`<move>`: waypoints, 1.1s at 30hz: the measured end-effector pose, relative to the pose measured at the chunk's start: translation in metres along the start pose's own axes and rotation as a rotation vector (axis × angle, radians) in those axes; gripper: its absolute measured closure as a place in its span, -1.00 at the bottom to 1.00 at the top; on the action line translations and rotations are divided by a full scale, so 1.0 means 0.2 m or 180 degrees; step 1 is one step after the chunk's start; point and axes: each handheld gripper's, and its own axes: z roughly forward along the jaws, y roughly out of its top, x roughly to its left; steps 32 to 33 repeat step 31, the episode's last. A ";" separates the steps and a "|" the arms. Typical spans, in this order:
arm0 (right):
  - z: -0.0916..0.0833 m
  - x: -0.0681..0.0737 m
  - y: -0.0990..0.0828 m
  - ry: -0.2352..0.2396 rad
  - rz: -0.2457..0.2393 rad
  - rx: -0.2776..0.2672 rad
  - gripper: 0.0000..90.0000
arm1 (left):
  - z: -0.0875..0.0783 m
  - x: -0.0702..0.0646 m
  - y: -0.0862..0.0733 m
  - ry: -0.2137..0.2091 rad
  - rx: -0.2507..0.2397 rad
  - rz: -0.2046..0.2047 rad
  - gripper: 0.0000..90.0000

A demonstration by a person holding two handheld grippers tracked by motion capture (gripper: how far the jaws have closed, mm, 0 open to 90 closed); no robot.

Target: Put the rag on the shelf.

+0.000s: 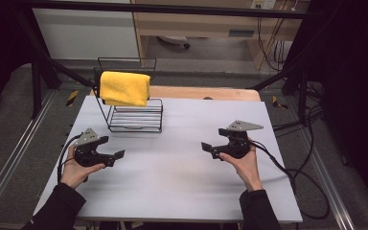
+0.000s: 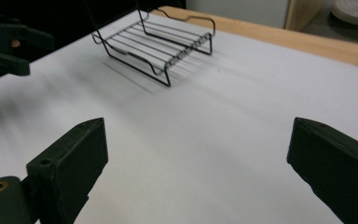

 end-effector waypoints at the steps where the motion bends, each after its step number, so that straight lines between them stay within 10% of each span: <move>1: -0.01 -0.02 -0.03 -0.0018 0.0002 0.0023 -0.88 | 0.00 0.00 -0.01 0.0000 0.0000 -0.0014 -0.82; 19: -0.24 -0.20 -0.43 -0.0232 0.0341 0.0110 -0.98 | 0.02 -0.02 -0.16 -0.0001 0.0203 0.0115 -0.89; 33: -0.26 -0.20 -0.49 -0.0250 0.0287 0.0178 -0.99 | 0.01 -0.02 -0.19 -0.0001 0.0203 0.0121 -0.89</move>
